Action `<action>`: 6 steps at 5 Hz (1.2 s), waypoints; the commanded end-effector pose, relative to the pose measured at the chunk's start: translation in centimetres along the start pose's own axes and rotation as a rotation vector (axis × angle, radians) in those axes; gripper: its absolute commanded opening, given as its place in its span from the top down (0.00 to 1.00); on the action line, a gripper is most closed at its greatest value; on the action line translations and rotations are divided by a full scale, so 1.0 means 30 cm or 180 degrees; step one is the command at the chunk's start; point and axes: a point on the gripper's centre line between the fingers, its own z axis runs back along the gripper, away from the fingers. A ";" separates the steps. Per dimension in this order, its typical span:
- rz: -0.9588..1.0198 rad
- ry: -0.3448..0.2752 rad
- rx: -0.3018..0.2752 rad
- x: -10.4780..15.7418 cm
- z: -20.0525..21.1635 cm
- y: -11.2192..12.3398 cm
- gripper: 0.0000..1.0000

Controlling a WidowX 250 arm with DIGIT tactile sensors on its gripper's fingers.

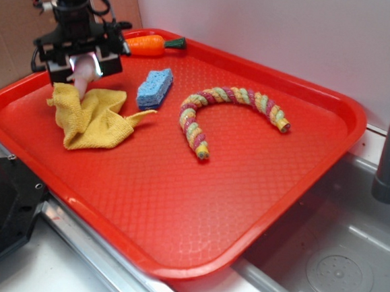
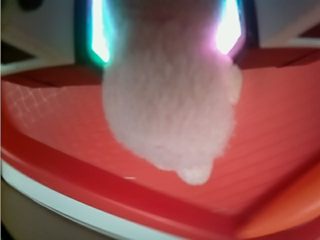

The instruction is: Grab the pink bunny.

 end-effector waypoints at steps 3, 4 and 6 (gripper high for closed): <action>-0.2414 0.0310 -0.0391 -0.339 0.484 -0.174 1.00; -0.2566 0.0220 -0.0451 -0.406 0.542 -0.151 1.00; -0.2445 0.0156 -0.0396 -0.401 0.519 -0.119 1.00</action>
